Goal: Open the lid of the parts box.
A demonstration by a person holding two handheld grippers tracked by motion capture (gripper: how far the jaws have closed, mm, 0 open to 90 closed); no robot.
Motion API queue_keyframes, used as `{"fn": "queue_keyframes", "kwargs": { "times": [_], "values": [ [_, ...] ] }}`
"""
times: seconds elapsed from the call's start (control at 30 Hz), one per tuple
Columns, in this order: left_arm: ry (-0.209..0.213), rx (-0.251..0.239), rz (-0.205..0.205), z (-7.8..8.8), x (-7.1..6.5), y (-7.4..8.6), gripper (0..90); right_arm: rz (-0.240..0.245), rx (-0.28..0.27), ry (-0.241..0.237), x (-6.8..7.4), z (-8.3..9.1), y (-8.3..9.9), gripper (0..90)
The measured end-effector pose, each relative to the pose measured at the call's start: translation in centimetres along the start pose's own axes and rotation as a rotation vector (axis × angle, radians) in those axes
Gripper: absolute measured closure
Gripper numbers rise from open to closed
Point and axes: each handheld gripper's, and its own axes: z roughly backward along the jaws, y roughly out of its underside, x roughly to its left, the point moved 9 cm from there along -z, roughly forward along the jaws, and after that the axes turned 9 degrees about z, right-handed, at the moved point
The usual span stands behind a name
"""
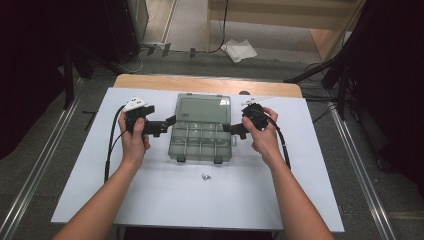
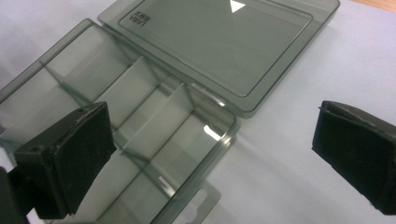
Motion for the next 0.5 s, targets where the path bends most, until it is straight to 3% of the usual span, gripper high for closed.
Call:
{"fn": "queue_keyframes", "kwargs": {
  "times": [0.3, 0.5],
  "values": [
    [0.007, -0.029, -0.027, 2.2, -0.6, 0.8, 0.0, 0.027, 0.029, -0.028, 2.0, 0.4, 1.2, 0.0],
    [0.0, -0.045, -0.035, 3.8, -0.5, 1.6, 0.0, 0.077, 0.046, -0.053, 3.6, 0.5, 1.8, 0.0]
  ]
}}
